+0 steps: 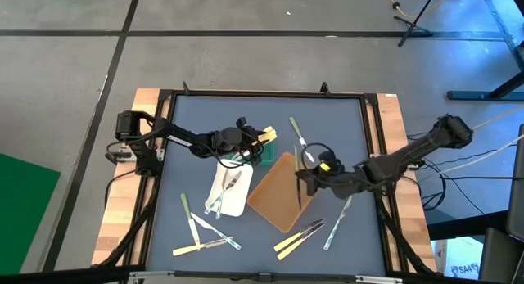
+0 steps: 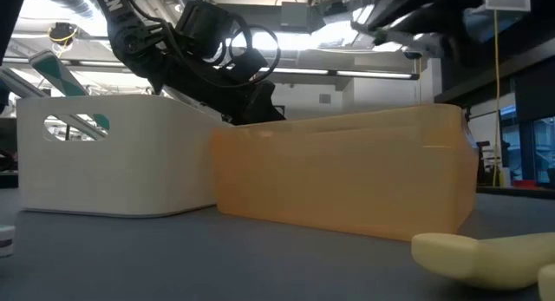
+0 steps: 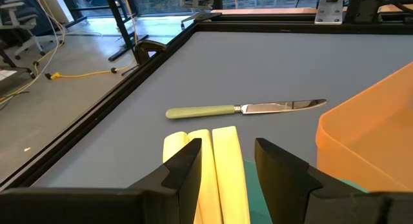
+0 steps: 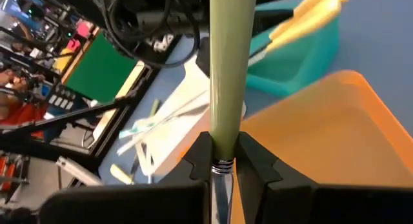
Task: Sort silverware by color (type)
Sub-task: Put the green knife into the orange bin
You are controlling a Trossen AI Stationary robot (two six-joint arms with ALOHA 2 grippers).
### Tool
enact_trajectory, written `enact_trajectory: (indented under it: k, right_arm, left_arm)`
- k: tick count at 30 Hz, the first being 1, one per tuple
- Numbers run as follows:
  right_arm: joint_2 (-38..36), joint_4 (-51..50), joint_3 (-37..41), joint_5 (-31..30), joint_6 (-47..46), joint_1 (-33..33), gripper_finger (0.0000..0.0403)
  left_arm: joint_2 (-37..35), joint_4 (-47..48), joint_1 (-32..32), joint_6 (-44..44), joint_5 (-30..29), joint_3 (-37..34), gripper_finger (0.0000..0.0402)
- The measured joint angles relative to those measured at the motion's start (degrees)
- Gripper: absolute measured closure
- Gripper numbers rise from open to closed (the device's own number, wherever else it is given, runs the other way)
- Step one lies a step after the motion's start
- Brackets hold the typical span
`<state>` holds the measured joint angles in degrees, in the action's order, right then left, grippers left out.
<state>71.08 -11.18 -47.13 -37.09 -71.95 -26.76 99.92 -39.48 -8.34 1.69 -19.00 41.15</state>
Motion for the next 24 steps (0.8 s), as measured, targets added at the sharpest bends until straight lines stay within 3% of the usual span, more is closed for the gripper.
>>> enact_trajectory:
  k: [6,14,24]
  right_arm:
    - [6.5,5.1,0.0,-0.3,1.5,1.4,0.0372]
    - [13.7,6.2,0.0,-3.0,-5.9,1.3,0.0372]
    - [19.3,8.3,0.0,-3.3,-6.4,1.3,0.0372]
  left_arm:
    - [0.0,0.0,0.0,0.0,0.0,0.0,0.0264]
    - [0.0,0.0,0.0,0.0,0.0,0.0,0.0264]
    - [0.0,0.0,0.0,0.0,0.0,0.0,0.0264]
